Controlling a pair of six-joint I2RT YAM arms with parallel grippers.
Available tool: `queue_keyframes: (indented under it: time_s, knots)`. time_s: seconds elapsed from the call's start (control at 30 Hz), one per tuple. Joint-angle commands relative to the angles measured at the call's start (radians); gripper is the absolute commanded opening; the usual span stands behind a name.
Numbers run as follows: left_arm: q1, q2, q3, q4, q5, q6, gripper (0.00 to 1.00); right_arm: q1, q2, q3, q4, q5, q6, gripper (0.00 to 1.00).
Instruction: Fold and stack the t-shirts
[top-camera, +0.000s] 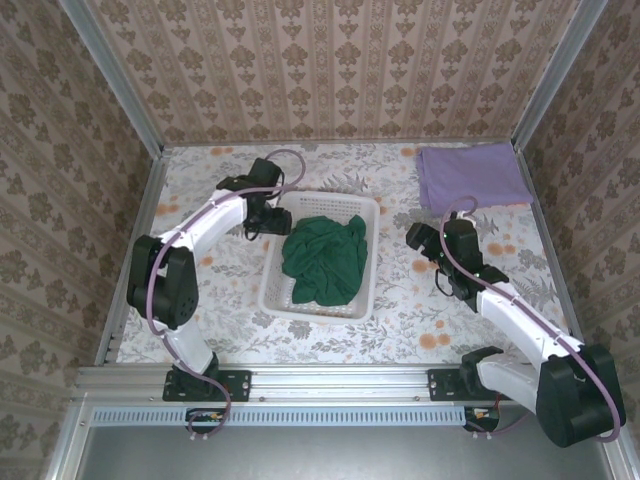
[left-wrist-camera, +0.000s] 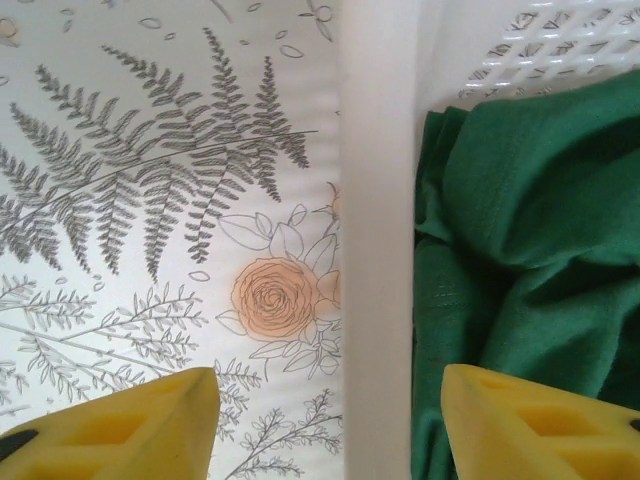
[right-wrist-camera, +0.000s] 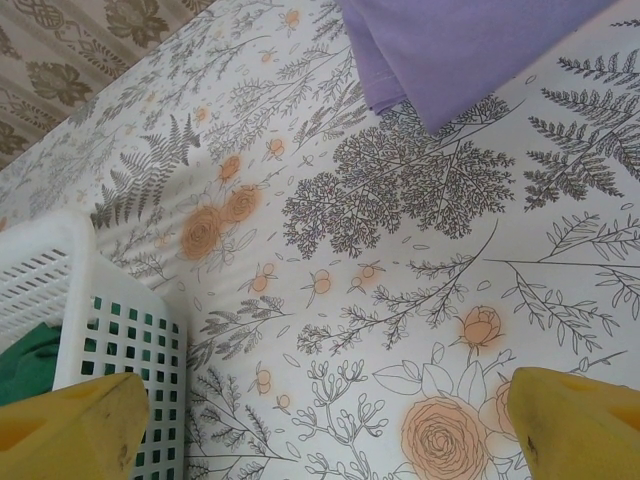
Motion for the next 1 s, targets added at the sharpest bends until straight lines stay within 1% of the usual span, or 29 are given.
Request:
queue_keyframes:
  time_s: [0.0,0.07,0.1,0.13,0.17,0.23,0.3,0.33,0.47,0.53,0.67,0.73,0.8,0.87,0.97]
  knots:
    - [0.038,0.014,0.044,-0.050,0.018,0.033,0.36,0.009,0.016,0.034,-0.026,-0.003,0.002,0.94]
    - [0.067,0.029,0.062,-0.048,0.034,0.047,0.21,0.009,0.016,0.034,-0.028,-0.003,0.003,0.94]
    - [0.090,0.033,0.070,-0.040,0.041,0.052,0.12,0.009,0.015,0.033,-0.027,-0.003,0.005,0.94]
    - [0.114,0.037,0.082,-0.039,0.052,0.056,0.05,0.009,0.014,0.033,-0.027,-0.003,0.005,0.94]
    - [0.143,0.043,0.106,-0.043,0.060,0.066,0.00,0.010,0.012,0.031,-0.026,-0.003,0.005,0.94]
    - [0.197,0.058,0.155,-0.045,0.061,0.094,0.00,0.011,0.009,0.027,-0.025,-0.003,0.006,0.94]
    - [0.247,0.085,0.228,-0.059,0.026,0.158,0.00,0.010,0.010,0.026,-0.024,-0.005,0.010,0.94]
    - [0.267,0.099,0.261,-0.064,-0.001,0.198,0.00,0.011,0.010,0.026,-0.023,-0.007,0.010,0.94]
    - [0.353,0.190,0.399,-0.074,-0.189,0.398,0.00,0.010,0.007,0.025,-0.023,-0.014,0.014,0.94]
    - [0.400,0.229,0.454,-0.076,-0.220,0.459,0.00,0.011,0.007,0.024,-0.022,-0.019,0.016,0.94]
    - [0.475,0.262,0.496,-0.007,-0.271,0.506,0.00,0.015,0.022,0.025,-0.012,-0.030,0.020,0.94]
    - [0.500,0.304,0.554,-0.036,-0.290,0.507,0.00,0.016,0.035,0.029,-0.011,-0.040,0.022,0.94]
    - [0.518,0.360,0.613,-0.053,-0.337,0.516,0.00,0.016,0.045,0.034,-0.012,-0.041,0.023,0.94]
    - [0.545,0.396,0.658,-0.058,-0.373,0.490,0.00,0.016,0.047,0.033,-0.011,-0.043,0.023,0.94]
    - [0.580,0.444,0.737,-0.095,-0.328,0.429,0.21,0.017,0.049,0.030,-0.004,-0.043,0.024,0.94]
